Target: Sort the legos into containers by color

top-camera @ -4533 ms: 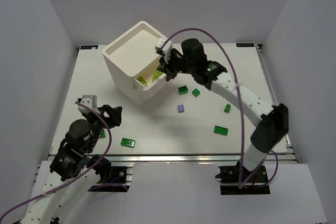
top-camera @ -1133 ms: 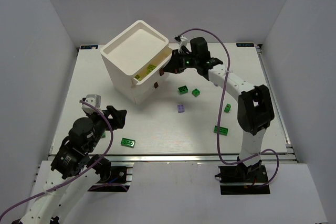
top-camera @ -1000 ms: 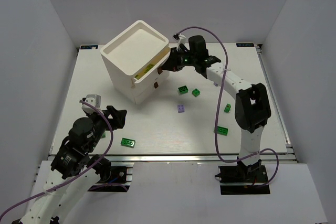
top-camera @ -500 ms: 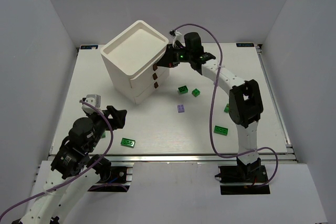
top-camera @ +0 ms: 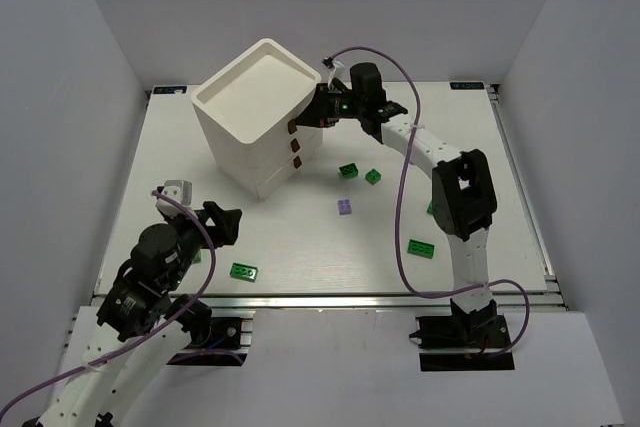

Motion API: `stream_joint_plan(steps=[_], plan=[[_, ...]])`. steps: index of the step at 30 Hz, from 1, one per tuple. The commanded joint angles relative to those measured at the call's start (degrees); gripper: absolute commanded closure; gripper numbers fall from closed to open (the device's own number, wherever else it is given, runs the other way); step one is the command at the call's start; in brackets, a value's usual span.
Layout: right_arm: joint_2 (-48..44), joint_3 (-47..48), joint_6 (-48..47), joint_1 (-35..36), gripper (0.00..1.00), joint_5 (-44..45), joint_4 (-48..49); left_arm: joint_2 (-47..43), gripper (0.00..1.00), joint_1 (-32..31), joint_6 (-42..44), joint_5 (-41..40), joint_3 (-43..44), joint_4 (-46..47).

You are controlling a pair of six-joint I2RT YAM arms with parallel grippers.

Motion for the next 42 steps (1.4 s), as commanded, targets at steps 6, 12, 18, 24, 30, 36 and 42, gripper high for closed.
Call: stream_joint_plan(steps=[6, 12, 18, 24, 30, 36, 42], plan=[[-1.2, 1.0, -0.6, -0.2, 1.00, -0.9, 3.8, -0.3, 0.16, -0.3, -0.2, -0.5, -0.4, 0.6], [-7.7, -10.4, -8.3, -0.8, 0.86, 0.1, 3.9, -0.6, 0.15, -0.3, -0.2, -0.5, -0.5, 0.9], [-9.0, -17.0, -11.6, -1.3, 0.59, -1.6, 5.5, -0.4, 0.15, -0.3, -0.2, -0.2, -0.5, 1.0], [-4.2, -13.5, -15.3, -0.7, 0.34, -1.9, 6.0, -0.4, 0.14, -0.3, -0.1, -0.3, -0.5, 1.0], [-0.1, -11.2, -13.1, -0.3, 0.29, -2.9, 9.8, -0.1, 0.14, -0.3, -0.1, -0.4, -0.4, 0.9], [1.8, -11.3, -13.3, 0.4, 0.30, -3.1, 12.7, -0.3, 0.14, -0.3, -0.1, -0.5, -0.5, 0.9], [2.5, -11.4, -13.3, 1.4, 0.32, -3.5, 15.7, -0.1, 0.14, -0.3, -0.1, -0.5, -0.5, 0.9]])
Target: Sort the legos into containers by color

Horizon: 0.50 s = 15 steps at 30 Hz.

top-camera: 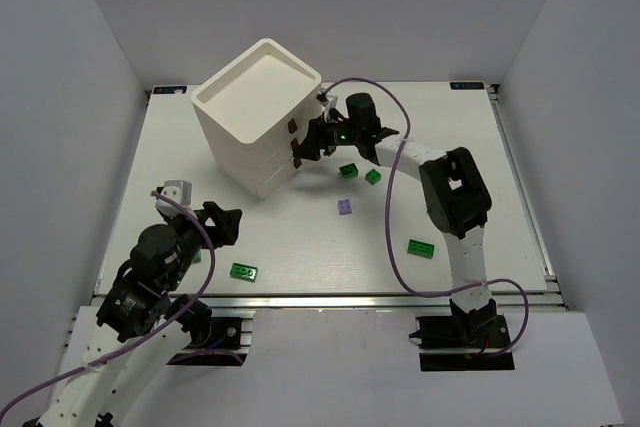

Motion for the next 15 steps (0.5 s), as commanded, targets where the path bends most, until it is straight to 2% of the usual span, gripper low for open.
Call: stream_joint_plan(steps=[1, 10, 14, 15], plan=[[0.2, 2.0, -0.2, 0.9, 0.32, -0.8, 5.7, -0.1, 0.14, -0.3, -0.1, -0.6, -0.5, 0.9], [1.1, 2.5, 0.9, 2.7, 0.40, 3.3, 8.5, -0.2, 0.14, -0.3, -0.2, -0.7, -0.5, 0.7], [0.6, 2.0, 0.7, 2.8, 0.51, 4.7, 9.2, -0.2, 0.14, -0.3, -0.3, -0.8, -0.5, 0.8], [0.1, 1.0, 0.5, 2.7, 0.59, 4.9, 9.6, -0.3, 0.14, -0.3, -0.3, -0.8, -0.5, 0.8]])
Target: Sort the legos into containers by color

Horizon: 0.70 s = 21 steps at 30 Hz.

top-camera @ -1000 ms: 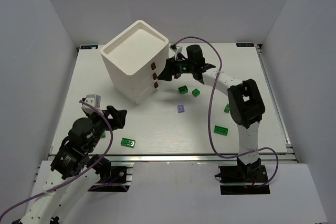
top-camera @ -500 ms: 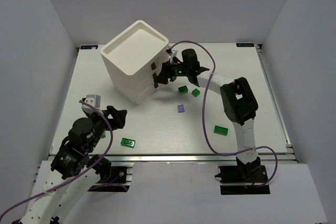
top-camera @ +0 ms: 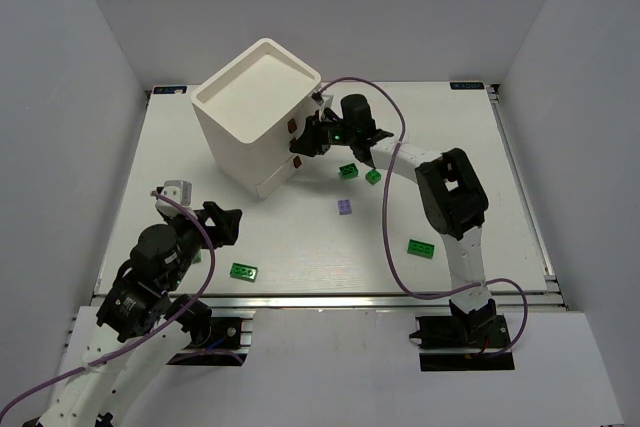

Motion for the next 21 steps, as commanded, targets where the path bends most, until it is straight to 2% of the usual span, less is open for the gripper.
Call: stream_joint_plan(steps=[1, 2, 6, 21], plan=[[-0.6, 0.4, -0.7, 0.8, 0.63, 1.7, 5.1, -0.2, 0.14, -0.3, -0.2, -0.8, -0.5, 0.8], [-0.9, -0.2, -1.1, 0.6, 0.67, 2.3, 5.4, -0.3, 0.14, -0.3, -0.2, -0.8, -0.5, 0.8], [-3.0, -3.2, -1.8, 0.4, 1.00, 2.2, 6.8, -0.4, 0.14, -0.3, -0.2, -0.9, -0.4, 0.7], [-17.9, -26.3, -5.7, -2.3, 1.00, 0.3, 9.9, -0.1, 0.14, -0.3, -0.3, -0.3, -0.5, 0.9]])
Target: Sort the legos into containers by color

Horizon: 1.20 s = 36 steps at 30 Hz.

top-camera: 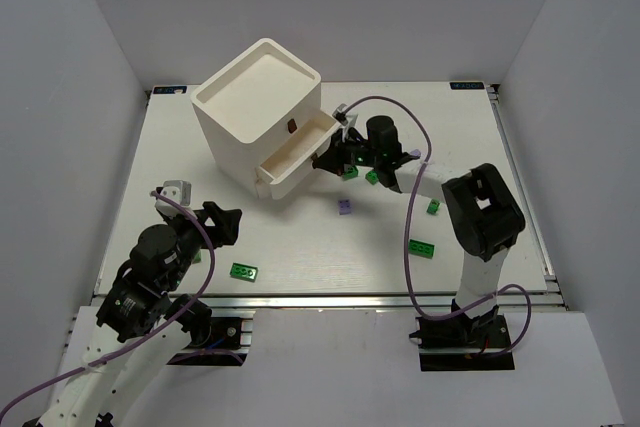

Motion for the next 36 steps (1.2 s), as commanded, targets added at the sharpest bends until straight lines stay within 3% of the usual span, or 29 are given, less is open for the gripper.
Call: stream_joint_plan(steps=[1, 4, 8, 14, 18, 22, 26, 28, 32, 33, 35, 36], plan=[[-3.4, -3.0, -2.1, -0.5, 1.00, -2.3, 0.3, 0.2, 0.14, -0.3, -0.3, -0.1, -0.5, 0.9], [-4.6, -4.2, -2.2, -0.7, 0.98, -2.5, -0.5, 0.5, 0.14, -0.3, -0.2, 0.0, -0.5, 0.9], [-4.7, -2.5, -2.9, -1.1, 0.61, -3.2, -3.4, 1.1, 0.14, -0.3, -0.3, 0.0, -0.4, 0.8], [-8.2, -2.9, -4.6, -1.1, 0.34, -3.6, -7.9, 2.3, 0.13, -0.3, -1.4, -0.7, 0.0, 0.2], [-14.2, -5.6, -9.0, -2.0, 0.29, -2.4, -13.8, 4.3, 0.16, -0.3, -7.3, -3.1, 1.7, -3.6], [-20.7, -7.2, -10.0, -3.2, 0.24, 0.3, -24.0, 5.8, 0.32, -0.3, -17.0, -1.2, 1.3, -7.1], [-26.2, -6.5, -12.4, -4.5, 0.20, -5.3, -33.4, 6.9, 0.48, -0.3, -24.0, -1.2, 1.6, -12.6], [-27.2, -4.0, -14.9, -4.6, 0.19, -8.2, -42.5, 7.9, 0.50, -0.3, -28.4, -2.9, 3.5, -16.0], [-30.6, -1.9, -23.7, -4.9, 0.21, -12.6, -52.1, 13.0, 0.42, -0.3, -34.0, -9.7, 7.6, -25.2], [-31.3, -2.9, -24.5, -5.1, 0.22, -14.0, -52.6, 16.0, 0.34, 0.2, -35.0, -10.8, 8.2, -26.3], [-32.5, -3.4, -27.6, -5.8, 0.25, -15.6, -54.0, 19.5, 0.31, 0.9, -36.2, -13.1, 10.6, -28.7], [-32.9, -2.7, -28.7, -5.8, 0.26, -16.9, -54.8, 23.2, 0.22, 0.9, -38.0, -14.1, 11.3, -29.5]])
